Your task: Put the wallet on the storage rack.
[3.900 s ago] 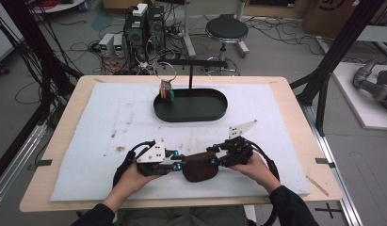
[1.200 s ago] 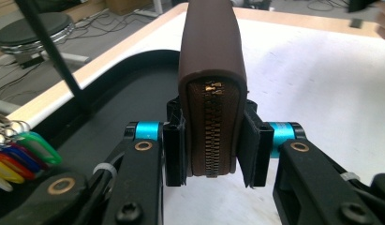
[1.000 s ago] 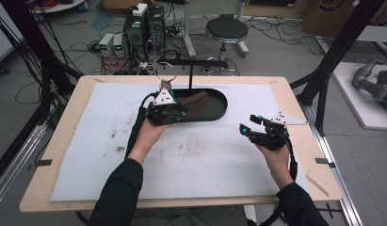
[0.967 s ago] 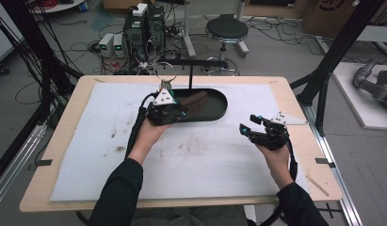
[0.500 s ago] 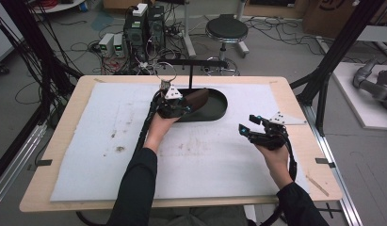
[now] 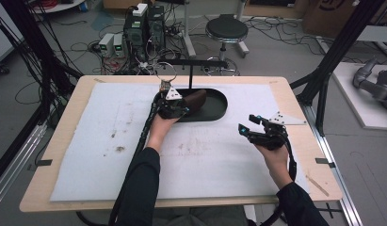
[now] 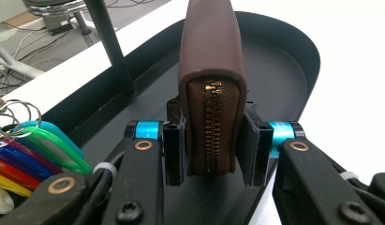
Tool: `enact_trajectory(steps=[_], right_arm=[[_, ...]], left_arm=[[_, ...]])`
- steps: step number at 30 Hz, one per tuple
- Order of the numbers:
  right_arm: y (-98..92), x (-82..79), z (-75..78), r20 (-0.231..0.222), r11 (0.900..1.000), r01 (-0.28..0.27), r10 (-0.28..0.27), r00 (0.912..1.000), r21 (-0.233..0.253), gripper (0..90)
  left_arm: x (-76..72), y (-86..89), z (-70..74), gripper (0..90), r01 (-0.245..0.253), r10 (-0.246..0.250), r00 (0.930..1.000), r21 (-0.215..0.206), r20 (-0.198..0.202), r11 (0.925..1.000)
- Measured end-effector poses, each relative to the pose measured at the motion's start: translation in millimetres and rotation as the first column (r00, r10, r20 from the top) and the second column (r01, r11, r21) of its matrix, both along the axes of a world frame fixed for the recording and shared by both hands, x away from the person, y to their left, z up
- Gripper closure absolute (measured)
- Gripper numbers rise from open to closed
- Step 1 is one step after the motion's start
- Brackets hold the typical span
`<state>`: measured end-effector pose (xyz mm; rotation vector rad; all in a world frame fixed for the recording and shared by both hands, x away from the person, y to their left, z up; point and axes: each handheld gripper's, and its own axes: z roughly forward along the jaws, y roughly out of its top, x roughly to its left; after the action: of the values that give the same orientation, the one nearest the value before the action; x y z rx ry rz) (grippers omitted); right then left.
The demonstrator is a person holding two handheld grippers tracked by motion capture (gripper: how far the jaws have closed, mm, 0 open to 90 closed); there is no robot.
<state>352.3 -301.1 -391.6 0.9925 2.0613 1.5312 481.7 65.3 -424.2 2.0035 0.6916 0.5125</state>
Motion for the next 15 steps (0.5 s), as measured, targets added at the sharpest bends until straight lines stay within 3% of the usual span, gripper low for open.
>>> enact_trajectory(steps=[11,13,15], right_arm=[[-0.2,0.3,-0.2,-0.001,1.0,0.001,-0.001,1.0,0.0,32.6],[-0.5,0.3,-0.2,-0.003,1.0,0.0,0.0,1.0,0.0,32.6],[-0.5,0.1,-0.1,-0.002,1.0,-0.002,0.002,1.0,0.001,32.6]], left_arm=[[1.2,-1.1,-3.7,63.8,-0.013,0.012,0.9997,-0.003,-0.019,0.9999],[1.6,-0.6,-3.9,59.6,-0.019,0.018,0.9995,-0.009,-0.026,0.9998],[1.8,0.9,-3.8,50.9,-0.058,0.058,0.9975,0.01,-0.04,0.9983]])
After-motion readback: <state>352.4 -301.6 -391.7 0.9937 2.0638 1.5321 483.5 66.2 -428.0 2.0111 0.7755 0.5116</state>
